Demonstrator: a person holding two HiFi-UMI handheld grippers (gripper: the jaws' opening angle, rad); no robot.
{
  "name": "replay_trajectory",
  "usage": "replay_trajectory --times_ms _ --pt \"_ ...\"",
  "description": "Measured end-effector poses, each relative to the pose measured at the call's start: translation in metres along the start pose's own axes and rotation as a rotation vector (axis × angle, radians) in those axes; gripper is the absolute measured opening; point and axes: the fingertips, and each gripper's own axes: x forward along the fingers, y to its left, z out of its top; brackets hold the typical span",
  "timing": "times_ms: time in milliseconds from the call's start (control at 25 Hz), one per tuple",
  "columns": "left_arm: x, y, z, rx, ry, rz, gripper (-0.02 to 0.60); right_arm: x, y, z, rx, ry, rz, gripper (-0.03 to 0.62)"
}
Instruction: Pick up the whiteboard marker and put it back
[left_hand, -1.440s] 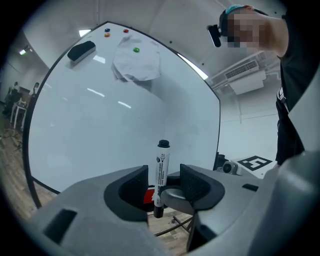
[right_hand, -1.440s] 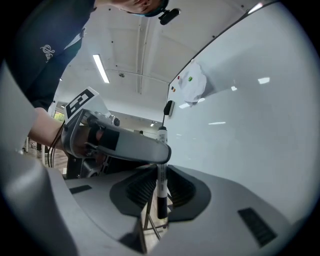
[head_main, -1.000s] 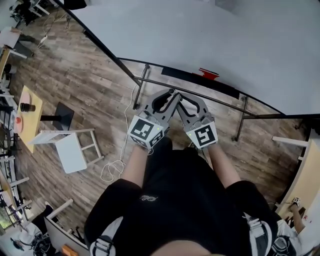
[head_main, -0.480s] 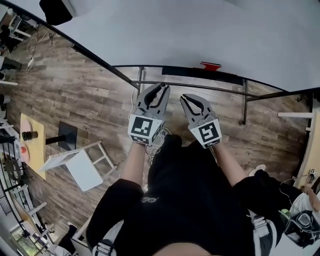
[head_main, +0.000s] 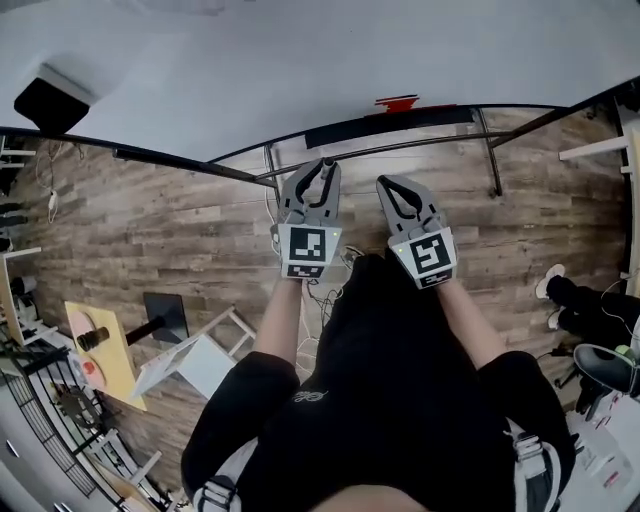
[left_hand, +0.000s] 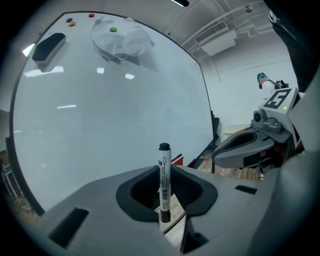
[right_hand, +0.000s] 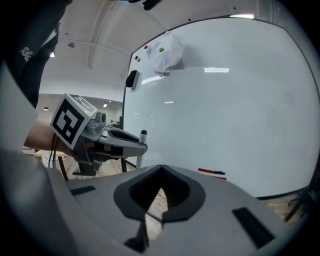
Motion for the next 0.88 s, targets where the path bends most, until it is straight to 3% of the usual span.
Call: replay_trajectory --times_ms 280,520,880 --pt "0.026 -0.006 -0.006 0.131 0.085 0.017 0.066 0.009 -0.019 -0.005 0.032 -0.017 0.002 0.003" --pt "0.052 -0.007 -0.009 0.324 0.173 0.019 0.067 0.021 -0.034 -0.004 -0.018 -0.01 0.022 0.003" --pt "0.089 -0.01 -0.049 0.451 0.373 0.026 0.067 0.035 -0.081 -0.026 -0.019 0.027 0.039 0.003"
